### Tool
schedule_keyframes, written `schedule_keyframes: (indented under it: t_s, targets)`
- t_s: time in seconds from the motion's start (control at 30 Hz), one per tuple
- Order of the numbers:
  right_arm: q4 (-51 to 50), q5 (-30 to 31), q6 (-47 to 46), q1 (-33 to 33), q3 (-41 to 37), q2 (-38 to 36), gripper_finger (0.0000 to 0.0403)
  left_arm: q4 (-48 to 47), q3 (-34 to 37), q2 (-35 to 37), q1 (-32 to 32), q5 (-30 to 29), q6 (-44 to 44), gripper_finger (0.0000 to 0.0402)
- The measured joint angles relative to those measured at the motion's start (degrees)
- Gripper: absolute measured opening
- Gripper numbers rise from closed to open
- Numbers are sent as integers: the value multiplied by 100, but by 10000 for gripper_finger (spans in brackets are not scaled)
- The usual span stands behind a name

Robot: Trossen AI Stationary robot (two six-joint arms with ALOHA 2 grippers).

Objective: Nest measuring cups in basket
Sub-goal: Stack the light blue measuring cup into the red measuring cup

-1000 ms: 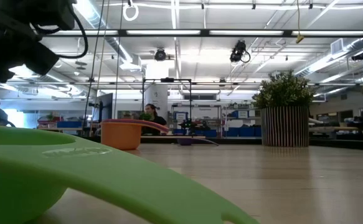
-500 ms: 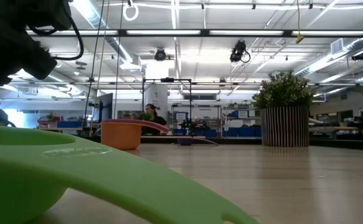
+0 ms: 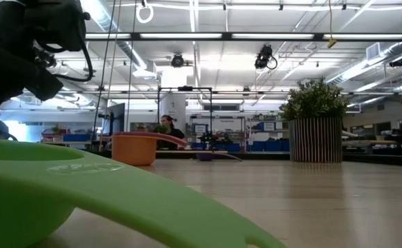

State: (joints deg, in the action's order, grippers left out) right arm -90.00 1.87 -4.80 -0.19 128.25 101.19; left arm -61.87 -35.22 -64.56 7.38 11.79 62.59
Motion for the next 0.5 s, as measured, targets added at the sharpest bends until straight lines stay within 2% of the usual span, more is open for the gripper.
schedule_keyframes:
  t_s: [0.5]
  targets:
    - [-2,0,0,0,0,0,5,227,0,-587,0,84,-20,103]
